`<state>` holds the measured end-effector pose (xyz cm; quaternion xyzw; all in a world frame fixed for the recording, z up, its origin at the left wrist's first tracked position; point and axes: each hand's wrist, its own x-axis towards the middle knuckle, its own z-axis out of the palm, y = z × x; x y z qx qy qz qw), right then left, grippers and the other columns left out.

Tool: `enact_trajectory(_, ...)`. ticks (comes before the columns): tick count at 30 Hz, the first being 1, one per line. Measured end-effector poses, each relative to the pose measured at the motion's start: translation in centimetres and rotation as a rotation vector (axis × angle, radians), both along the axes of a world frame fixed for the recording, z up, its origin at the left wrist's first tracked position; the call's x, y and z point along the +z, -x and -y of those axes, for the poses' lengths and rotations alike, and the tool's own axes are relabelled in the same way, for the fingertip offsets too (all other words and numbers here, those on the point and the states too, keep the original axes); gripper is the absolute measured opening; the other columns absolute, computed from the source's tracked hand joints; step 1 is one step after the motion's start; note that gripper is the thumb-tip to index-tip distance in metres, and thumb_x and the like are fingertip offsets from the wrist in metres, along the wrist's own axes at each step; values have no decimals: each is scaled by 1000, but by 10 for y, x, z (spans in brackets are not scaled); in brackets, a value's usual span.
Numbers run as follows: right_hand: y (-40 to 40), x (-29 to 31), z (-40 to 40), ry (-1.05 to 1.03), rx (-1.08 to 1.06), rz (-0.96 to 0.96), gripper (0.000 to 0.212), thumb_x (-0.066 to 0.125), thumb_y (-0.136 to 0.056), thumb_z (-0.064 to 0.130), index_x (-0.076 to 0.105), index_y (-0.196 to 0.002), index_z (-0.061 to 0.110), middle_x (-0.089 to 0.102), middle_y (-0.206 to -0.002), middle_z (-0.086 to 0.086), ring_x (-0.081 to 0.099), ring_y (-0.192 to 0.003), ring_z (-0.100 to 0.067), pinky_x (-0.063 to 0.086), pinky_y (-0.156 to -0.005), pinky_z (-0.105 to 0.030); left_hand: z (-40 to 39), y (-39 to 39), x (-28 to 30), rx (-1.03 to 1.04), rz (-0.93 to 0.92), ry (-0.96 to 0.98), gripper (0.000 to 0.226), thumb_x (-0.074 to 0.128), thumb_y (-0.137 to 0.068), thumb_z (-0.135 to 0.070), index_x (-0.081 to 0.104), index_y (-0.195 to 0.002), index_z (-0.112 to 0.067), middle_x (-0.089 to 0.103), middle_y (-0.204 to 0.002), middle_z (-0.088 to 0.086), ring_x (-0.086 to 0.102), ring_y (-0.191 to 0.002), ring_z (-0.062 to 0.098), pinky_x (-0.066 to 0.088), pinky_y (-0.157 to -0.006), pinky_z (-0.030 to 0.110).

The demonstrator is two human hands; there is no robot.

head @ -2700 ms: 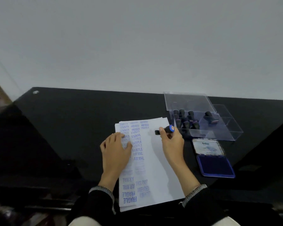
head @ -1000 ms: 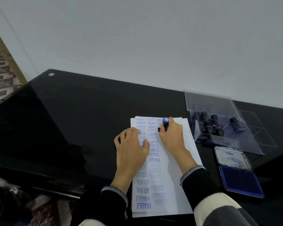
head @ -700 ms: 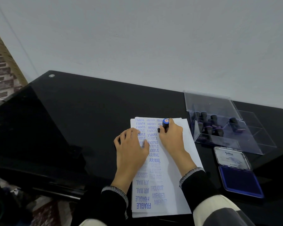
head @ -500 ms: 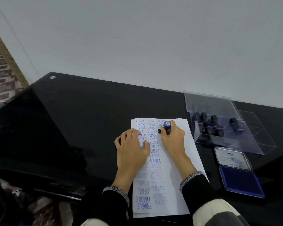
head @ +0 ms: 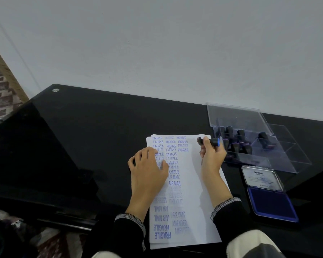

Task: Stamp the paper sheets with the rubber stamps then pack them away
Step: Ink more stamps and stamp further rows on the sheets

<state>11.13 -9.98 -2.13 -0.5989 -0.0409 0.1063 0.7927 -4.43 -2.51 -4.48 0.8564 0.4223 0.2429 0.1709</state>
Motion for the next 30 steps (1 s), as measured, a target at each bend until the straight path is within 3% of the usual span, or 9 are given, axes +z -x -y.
enact_trajectory(7,-1,-5,-1,60,-4,57,11,62,-90,16,56,-82,18,64,-82,-9,57,-69,-11,46,-64,-24,0,0,-1,-4,8,9,33,49,-90,-44,48,-119,-28,46,-126,-14,38,-123,9,23,-108,36)
enact_trajectory(9,4,-5,-3,169,-25,210,16,62,-90,16,55,-76,18,62,-75,-4,56,-69,-10,47,-67,-25,0,0,-1,-6,2,7,34,48,-90,-45,48,-120,-28,46,-126,-13,38,-123,9,24,-108,36)
enact_trajectory(12,19,3,-4,303,-62,513,18,62,-90,15,52,-75,13,54,-64,4,48,-58,-4,42,-59,-13,-1,0,0,-15,1,-10,32,49,-90,-44,50,-118,-28,47,-125,-13,39,-122,9,25,-107,36)
enact_trajectory(15,29,10,-1,334,-29,652,16,63,-89,13,52,-78,13,52,-63,9,51,-58,-1,39,-54,-7,0,1,1,-31,-5,-17,27,51,-91,-42,53,-116,-32,47,-125,-14,39,-123,9,25,-107,37)
enact_trajectory(20,34,21,19,313,-20,609,13,63,-89,14,54,-80,12,54,-64,5,49,-57,-3,41,-53,-10,2,3,6,-75,21,-11,10,54,-93,-35,60,-100,-33,53,-117,-16,42,-118,8,27,-105,35)
enact_trajectory(25,36,31,63,284,-62,581,6,63,-88,12,59,-84,11,60,-69,-2,52,-61,-6,44,-57,-15,4,5,11,-199,80,-21,11,56,-94,-26,64,-87,-24,61,-89,-15,53,-81,5,43,-88,31)
enact_trajectory(30,28,32,120,336,-129,526,11,62,-90,19,58,-83,11,60,-69,-4,53,-60,-4,46,-59,-17,7,7,14,-190,67,-41,14,54,-95,-27,65,-86,-25,63,-90,-14,53,-78,5,35,-78,25)
